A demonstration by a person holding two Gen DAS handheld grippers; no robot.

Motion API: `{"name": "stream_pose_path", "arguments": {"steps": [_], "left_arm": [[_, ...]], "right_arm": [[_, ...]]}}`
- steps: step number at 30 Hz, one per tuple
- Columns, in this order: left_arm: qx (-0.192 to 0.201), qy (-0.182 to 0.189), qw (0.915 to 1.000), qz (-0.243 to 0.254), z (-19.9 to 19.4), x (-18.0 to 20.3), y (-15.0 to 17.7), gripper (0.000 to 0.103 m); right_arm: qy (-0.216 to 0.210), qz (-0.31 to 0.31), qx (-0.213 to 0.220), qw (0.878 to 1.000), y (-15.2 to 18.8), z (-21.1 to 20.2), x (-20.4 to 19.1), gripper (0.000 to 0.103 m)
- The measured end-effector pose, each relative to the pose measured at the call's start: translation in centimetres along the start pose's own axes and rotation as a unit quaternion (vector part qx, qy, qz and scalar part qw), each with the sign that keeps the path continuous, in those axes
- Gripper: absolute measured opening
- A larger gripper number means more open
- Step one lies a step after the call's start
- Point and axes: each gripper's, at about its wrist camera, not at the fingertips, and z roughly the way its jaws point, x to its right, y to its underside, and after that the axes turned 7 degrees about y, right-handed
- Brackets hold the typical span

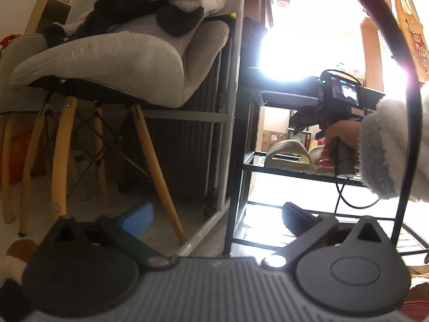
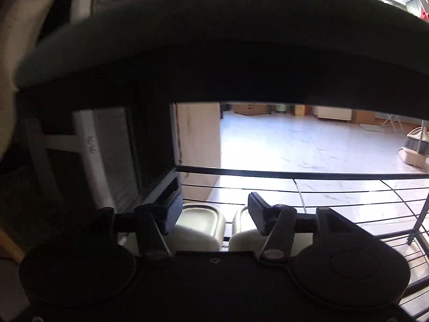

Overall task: Organize scattered shoes
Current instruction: 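Lower the slide pair onto the rack shelf and open the right tool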

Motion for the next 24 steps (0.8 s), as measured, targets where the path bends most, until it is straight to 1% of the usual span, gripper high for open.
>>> {"name": "stream_pose_path", "arguments": {"steps": [1,3,5,6,7,8,9,10,13,15,16,18,21,22,23,24], "left_arm": [[0.001,0.001,1.0,-0.003,-0.1,0.0,-0.1,0.103],[0.003,0.003,1.0,-0.008,-0.3,-0.1,-0.1,0.103],[0.003,0.004,0.9999,-0.011,-0.4,-0.2,-0.1,0.103],[0.002,0.005,0.9999,-0.011,-0.5,-0.2,-0.1,0.103],[0.001,0.006,0.9999,-0.012,-0.6,-0.1,-0.1,0.103],[0.0,0.008,0.9999,-0.012,-0.7,-0.1,-0.1,0.103],[0.001,0.009,0.9999,-0.011,-0.8,0.0,-0.2,0.103],[0.002,0.011,0.9999,-0.009,-0.9,0.1,-0.2,0.103],[0.004,0.012,0.9999,-0.004,-0.9,0.3,-0.2,0.103],[0.004,0.012,0.9999,-0.003,-0.8,0.2,-0.1,0.103],[0.003,0.011,0.9999,-0.005,-0.7,0.2,0.0,0.103],[-0.002,0.011,0.9999,-0.009,-0.5,0.0,0.1,0.103],[-0.004,0.007,0.9999,-0.011,-0.4,-0.3,0.2,0.103],[-0.004,0.006,0.9999,-0.011,-0.4,-0.4,0.2,0.103],[-0.004,0.005,0.9999,-0.011,-0.3,-0.5,0.2,0.103],[-0.005,0.003,0.9999,-0.01,-0.2,-0.5,0.3,0.103]], "right_arm": [[-0.005,0.004,0.012,1.0,0.3,-1.2,0.1,0.056],[-0.022,0.007,0.058,0.998,2.4,-4.7,0.8,0.058],[-0.021,0.005,0.075,0.997,4.3,-6.6,1.1,0.069],[-0.018,0.009,0.082,0.996,5.6,-7.3,1.4,0.078],[-0.014,0.014,0.089,0.996,6.9,-8.1,1.6,0.079],[-0.012,0.015,0.087,0.996,7.9,-8.3,1.7,0.078],[-0.009,0.013,0.078,0.997,8.7,-8.1,1.6,0.074],[-0.008,0.013,0.073,0.997,9.2,-7.9,1.4,0.072],[-0.012,0.019,0.063,0.998,8.9,-6.7,1.0,0.071],[-0.012,0.022,0.043,0.999,8.3,-5.4,0.6,0.071],[-0.008,0.02,0.034,0.999,8.1,-4.9,0.5,0.068],[0.005,0.012,0.022,1.0,7.7,-4.0,0.3,0.068],[0.012,0.003,0.013,1.0,7.1,-2.0,-0.7,0.067],[0.015,-0.001,0.008,1.0,7.0,-1.6,-0.7,0.057],[0.018,-0.004,0.004,1.0,6.9,-1.4,-0.7,0.051],[0.021,-0.004,-0.002,1.0,6.8,-1.0,-0.7,0.041]]}}
